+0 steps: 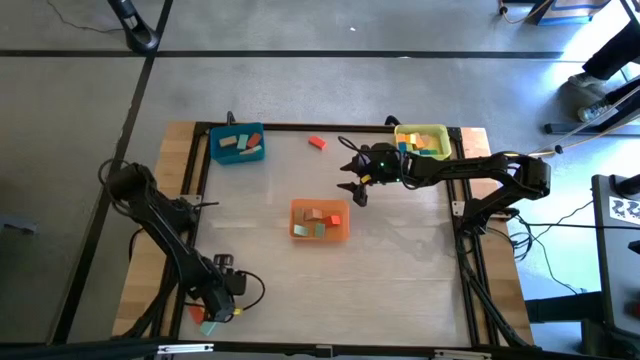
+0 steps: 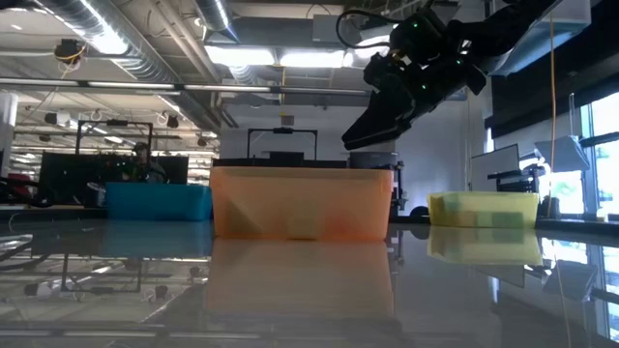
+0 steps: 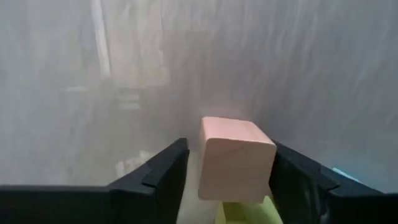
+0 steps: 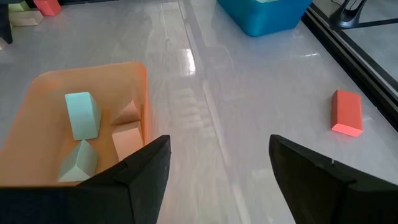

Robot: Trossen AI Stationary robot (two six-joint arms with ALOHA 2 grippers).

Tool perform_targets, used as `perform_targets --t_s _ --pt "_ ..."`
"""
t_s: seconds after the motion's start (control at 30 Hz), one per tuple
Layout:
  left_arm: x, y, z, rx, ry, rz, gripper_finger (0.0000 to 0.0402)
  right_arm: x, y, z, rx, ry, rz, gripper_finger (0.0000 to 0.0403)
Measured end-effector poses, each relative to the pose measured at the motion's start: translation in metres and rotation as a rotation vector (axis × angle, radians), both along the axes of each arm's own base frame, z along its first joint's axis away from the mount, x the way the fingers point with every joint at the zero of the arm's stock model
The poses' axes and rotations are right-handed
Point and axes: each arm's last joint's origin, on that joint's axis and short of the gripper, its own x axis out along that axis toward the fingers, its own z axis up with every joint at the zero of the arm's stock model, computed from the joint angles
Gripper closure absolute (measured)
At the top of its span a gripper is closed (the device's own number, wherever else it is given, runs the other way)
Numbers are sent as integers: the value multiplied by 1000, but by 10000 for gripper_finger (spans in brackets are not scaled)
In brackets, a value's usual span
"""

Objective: Sort blocks by size
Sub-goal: Put the brown cube block into the yellow bin

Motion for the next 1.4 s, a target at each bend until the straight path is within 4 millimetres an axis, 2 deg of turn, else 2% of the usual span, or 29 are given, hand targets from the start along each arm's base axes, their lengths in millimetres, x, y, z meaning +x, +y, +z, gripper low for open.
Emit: perform_targets --t_s 0.2,0.33,0.5,0.63,0.8,1.0,1.2,1.4 --pt "4 3 0 8 -9 -8 284 -1 0 -1 -7 15 -17 134" --pt "10 6 5 6 -9 -15 286 -1 -2 -1 -33 19 -38 134" --pt "23 20 32 0 -73 -12 286 -1 -1 4 -49 -1 -15 134" --pt "28 43 64 51 -189 65 283 -4 1 26 -131 -67 40 134" --pt "33 74 102 46 -429 182 284 -6 14 49 -253 -148 140 134" --pt "42 108 136 118 -701 200 279 3 36 65 -409 -241 263 134" --pt "62 134 156 129 -896 273 277 9 64 72 -597 -328 373 134" --pt "78 156 166 123 -1031 358 276 14 86 76 -796 -341 326 134"
